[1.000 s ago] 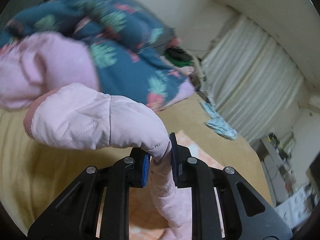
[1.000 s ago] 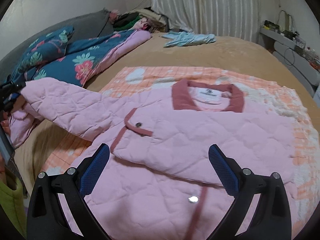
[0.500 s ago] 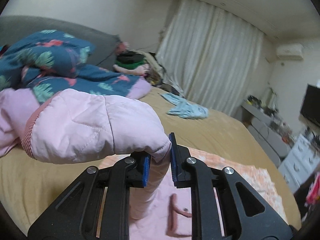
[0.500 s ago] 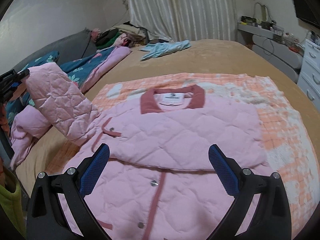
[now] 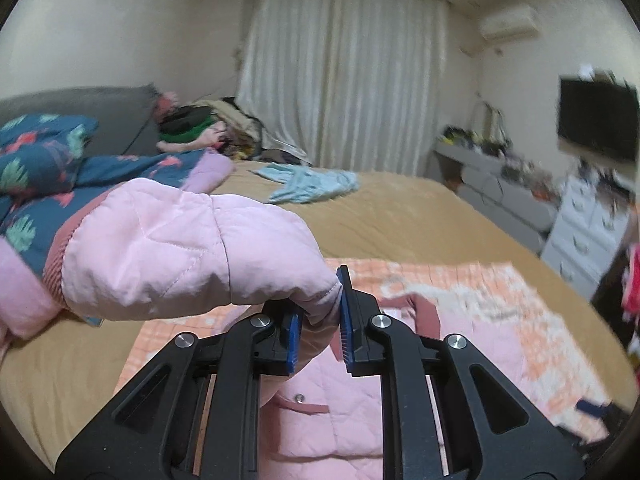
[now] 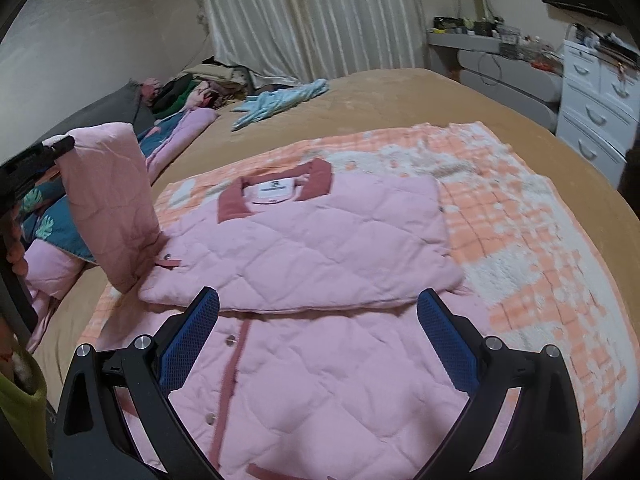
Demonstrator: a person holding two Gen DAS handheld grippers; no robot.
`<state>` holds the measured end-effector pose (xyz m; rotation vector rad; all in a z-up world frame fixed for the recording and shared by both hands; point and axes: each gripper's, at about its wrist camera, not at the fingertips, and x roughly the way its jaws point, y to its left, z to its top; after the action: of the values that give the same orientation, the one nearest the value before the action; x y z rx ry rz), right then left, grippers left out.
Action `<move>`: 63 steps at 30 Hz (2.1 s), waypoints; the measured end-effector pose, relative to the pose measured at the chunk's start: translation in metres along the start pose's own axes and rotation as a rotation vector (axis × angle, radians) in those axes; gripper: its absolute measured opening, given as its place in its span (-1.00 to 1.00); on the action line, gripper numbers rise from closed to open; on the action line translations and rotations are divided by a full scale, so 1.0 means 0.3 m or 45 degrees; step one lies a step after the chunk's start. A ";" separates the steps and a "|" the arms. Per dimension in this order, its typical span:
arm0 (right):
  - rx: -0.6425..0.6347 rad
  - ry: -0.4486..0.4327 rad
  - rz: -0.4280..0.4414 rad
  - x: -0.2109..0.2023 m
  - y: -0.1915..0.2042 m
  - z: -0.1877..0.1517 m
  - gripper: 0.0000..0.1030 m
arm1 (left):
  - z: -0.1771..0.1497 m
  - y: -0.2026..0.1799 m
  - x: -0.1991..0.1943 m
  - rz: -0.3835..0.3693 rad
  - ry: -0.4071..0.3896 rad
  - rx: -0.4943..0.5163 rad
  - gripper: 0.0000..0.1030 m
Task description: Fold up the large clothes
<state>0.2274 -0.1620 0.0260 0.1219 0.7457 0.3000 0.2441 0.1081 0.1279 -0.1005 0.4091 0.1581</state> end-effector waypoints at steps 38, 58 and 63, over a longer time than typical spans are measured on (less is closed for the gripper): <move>0.363 0.063 -0.027 0.072 -0.286 -0.094 0.91 | -0.640 -0.528 0.255 -0.182 0.451 0.868 -0.49; 0.356 0.225 0.255 0.394 -0.055 -0.035 -0.51 | -0.398 0.094 0.250 -0.222 0.527 0.059 0.63; -0.016 0.004 0.248 0.258 0.084 0.097 -0.62 | -0.353 0.196 0.286 -0.180 0.518 -0.110 0.63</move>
<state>0.2955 -0.1140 0.0024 0.1824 0.7365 0.4904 0.2705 0.1635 -0.0070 -0.2482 0.7984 0.0144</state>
